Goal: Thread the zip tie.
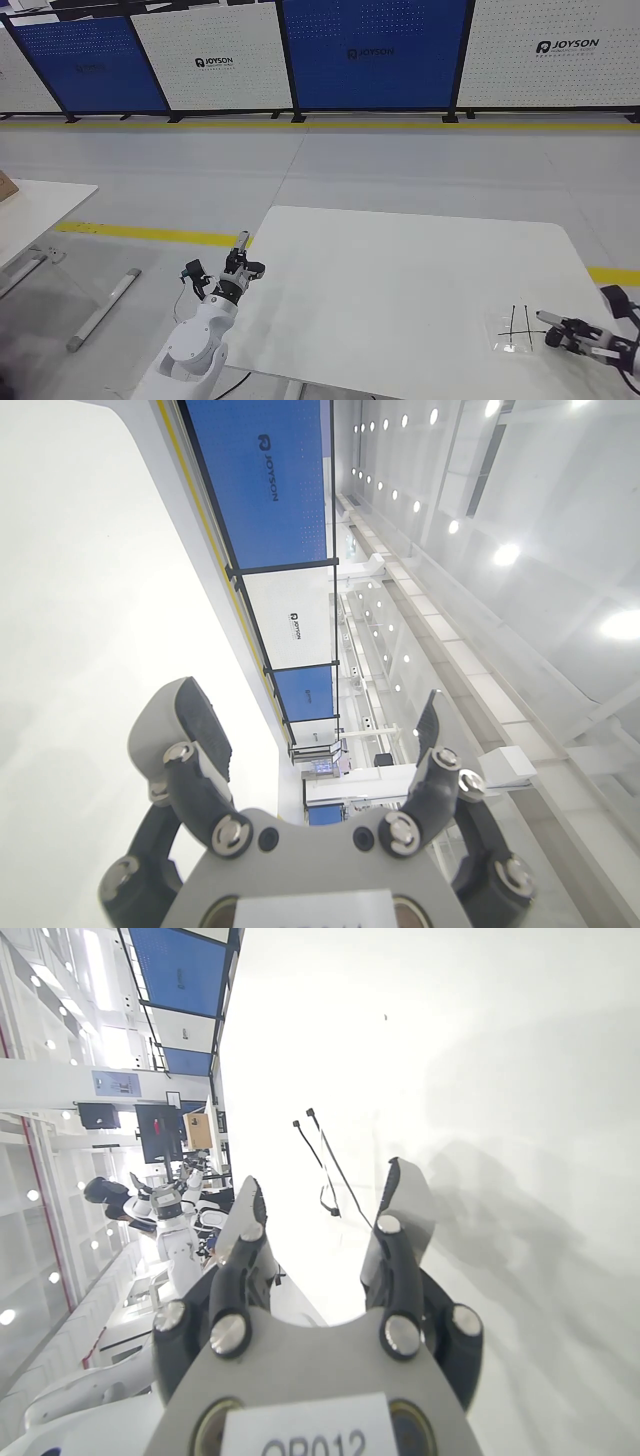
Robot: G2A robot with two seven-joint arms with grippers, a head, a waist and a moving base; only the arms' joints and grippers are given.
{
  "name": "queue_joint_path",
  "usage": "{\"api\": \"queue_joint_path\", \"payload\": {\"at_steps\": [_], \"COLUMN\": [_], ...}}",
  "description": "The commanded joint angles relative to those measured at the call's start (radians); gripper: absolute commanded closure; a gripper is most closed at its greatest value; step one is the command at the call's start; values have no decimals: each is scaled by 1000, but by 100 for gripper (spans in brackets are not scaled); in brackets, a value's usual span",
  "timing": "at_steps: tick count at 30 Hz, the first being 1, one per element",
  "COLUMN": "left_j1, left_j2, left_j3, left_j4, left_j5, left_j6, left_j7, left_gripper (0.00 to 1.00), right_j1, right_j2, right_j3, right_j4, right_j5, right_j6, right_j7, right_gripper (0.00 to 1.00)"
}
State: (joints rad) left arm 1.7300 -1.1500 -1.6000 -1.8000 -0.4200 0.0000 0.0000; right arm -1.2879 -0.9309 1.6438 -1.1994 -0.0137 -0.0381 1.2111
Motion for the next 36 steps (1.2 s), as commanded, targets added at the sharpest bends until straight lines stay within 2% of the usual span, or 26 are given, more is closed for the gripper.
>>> {"api": "queue_joint_path", "payload": {"at_steps": [1,7,13,20,24,36], "left_j1": [0,0,0,0,0,0], "left_j2": [0,0,0,0,0,0], "left_j3": [0,0,0,0,0,0], "left_j4": [0,0,0,0,0,0], "left_j5": [0,0,0,0,0,0], "left_j6": [0,0,0,0,0,0], "left_j7": [0,0,0,0,0,0], "left_gripper": [0,0,0,0,0,0], "right_j1": [-1,0,4,4,5,25], "right_j2": [2,7,10,14,17,22], "right_j3": [0,-16,-26,-36,-40,-67], "right_j4": [2,6,12,13,17,33], "right_j5": [2,-9,1,9,13,24], "right_j6": [-2,-5,-11,-12,-12,-13], "right_j7": [2,7,8,5,4,0], "right_gripper": [53,62,67,67,73,75]}}
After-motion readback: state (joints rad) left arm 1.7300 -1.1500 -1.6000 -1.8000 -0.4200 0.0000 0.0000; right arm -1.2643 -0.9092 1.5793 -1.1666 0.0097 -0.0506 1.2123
